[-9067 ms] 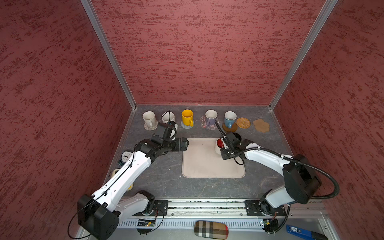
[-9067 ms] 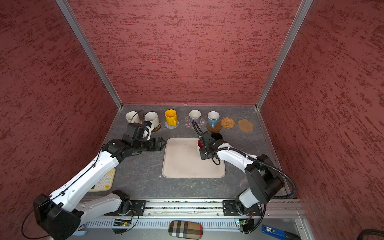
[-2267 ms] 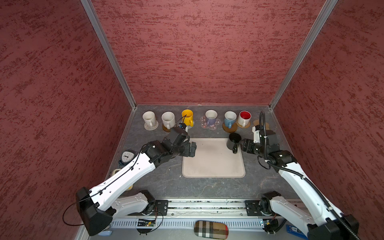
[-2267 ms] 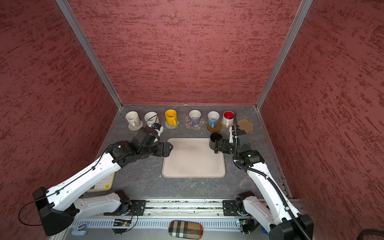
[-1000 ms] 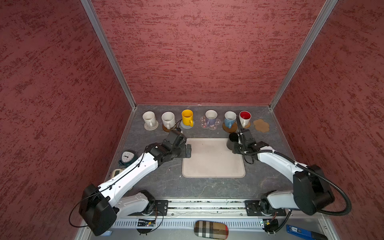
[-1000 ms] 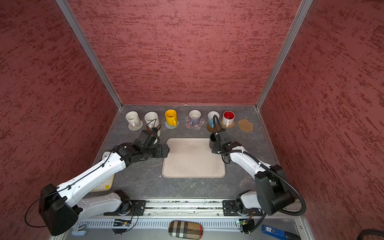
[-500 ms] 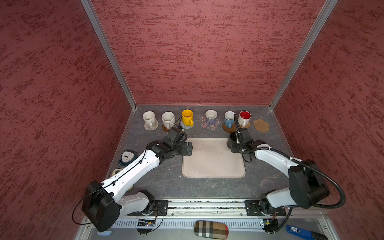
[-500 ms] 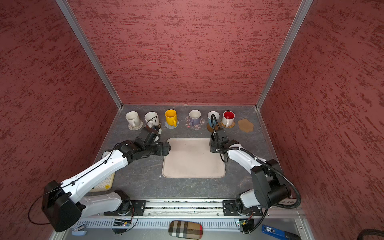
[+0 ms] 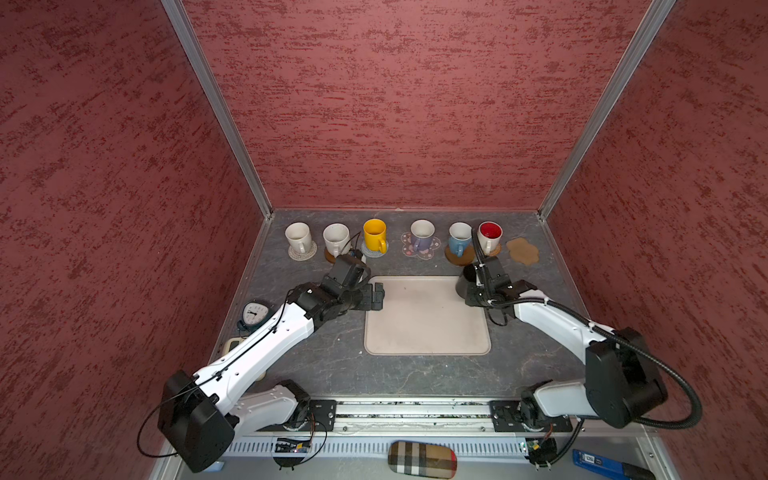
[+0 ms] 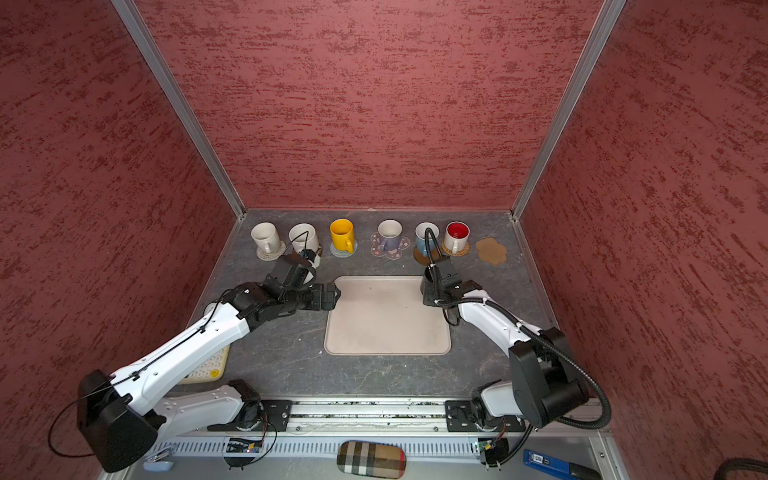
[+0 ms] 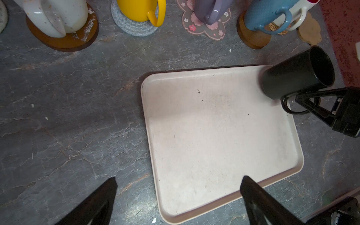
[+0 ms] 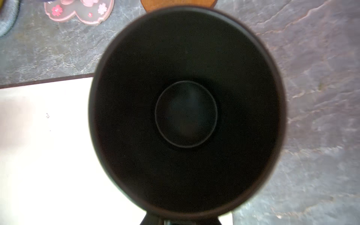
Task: Place cups on coasters
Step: Pick up the cup from the tray.
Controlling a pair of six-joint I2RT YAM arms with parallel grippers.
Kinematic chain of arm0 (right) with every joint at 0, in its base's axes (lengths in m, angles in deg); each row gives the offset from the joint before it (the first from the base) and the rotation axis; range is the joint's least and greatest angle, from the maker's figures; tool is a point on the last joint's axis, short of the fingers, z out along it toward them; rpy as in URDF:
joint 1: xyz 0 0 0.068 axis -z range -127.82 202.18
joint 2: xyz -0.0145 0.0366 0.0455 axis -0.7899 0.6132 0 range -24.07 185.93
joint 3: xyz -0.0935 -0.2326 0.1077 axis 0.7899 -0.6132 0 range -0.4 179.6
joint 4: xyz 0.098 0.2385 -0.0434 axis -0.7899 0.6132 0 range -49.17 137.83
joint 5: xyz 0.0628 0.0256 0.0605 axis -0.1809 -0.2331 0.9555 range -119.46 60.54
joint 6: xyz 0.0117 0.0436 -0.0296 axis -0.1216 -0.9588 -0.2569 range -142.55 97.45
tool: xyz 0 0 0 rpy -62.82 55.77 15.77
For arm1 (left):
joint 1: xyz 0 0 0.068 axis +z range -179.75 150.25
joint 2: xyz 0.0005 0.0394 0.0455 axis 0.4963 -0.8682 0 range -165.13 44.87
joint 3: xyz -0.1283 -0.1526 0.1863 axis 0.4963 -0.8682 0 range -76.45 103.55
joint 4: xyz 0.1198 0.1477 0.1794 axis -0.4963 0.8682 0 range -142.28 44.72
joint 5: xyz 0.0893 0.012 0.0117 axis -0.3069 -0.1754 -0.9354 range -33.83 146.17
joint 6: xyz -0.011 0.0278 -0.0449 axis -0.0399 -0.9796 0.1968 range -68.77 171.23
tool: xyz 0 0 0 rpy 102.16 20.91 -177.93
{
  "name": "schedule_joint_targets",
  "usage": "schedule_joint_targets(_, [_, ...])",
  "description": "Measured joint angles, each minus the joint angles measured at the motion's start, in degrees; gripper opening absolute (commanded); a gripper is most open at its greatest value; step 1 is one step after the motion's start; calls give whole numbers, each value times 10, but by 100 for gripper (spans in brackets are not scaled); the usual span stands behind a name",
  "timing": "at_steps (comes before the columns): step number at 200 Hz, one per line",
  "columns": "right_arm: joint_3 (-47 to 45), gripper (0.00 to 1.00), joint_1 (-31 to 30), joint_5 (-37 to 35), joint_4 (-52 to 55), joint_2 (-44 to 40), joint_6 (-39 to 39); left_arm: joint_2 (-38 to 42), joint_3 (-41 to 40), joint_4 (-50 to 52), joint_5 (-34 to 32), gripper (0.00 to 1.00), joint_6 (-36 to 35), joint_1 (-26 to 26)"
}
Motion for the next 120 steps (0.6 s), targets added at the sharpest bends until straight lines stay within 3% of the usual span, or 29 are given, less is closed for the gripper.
schedule_joint_targets(62, [13,0,27,-23,64,-68,2,8,27,4,0,99,0,-11])
schedule_joint_targets(120, [25,0,122,-14,83,-71,8,-37,70,4,12,99,-4,-10])
